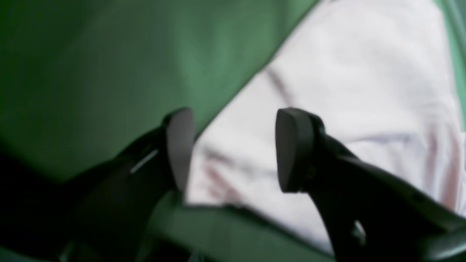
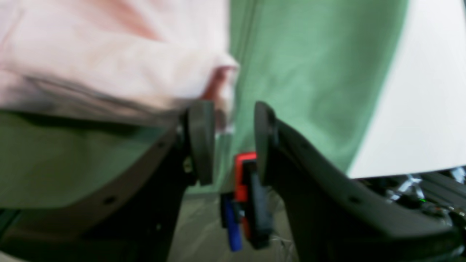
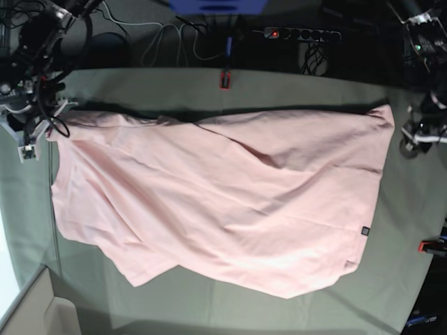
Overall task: Layout the t-shirt on the table in an organized manner, then fold the t-shirt properly
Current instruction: 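Lay the flipped shirt flat on the table and open both grippers, then grasp the shirt corner with the left gripper and pull it outward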
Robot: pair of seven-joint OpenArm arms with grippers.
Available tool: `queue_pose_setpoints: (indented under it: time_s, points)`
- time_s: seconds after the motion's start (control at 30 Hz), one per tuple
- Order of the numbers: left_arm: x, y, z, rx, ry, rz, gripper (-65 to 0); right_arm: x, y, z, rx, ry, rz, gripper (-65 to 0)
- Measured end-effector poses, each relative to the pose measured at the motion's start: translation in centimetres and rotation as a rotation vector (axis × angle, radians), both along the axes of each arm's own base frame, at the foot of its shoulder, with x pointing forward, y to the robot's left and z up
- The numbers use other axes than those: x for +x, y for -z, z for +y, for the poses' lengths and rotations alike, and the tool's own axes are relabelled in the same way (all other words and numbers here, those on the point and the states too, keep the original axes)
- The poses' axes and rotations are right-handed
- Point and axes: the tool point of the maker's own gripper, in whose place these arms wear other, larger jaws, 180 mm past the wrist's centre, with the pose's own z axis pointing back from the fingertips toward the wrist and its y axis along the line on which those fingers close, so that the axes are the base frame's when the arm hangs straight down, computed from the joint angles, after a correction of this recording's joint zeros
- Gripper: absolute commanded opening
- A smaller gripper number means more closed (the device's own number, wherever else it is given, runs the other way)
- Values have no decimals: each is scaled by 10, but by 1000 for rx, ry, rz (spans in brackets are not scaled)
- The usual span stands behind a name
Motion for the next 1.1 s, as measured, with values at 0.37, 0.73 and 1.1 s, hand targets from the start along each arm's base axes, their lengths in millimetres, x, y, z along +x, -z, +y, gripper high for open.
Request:
queue_pose_setpoints:
  time_s: [0.37,0.73,1.1]
  points:
    - [68,37,-37,-32,8,85,-308,13,-7,1,-1,-8,-34,-454]
    - [86,72,-44,-24,-44,86,-320,12,-9,-2,-7,-5,-34,-453]
    - [87,78,-39,-20,-62,80,-454,13,-12,-9,-27,-7,-34,-453]
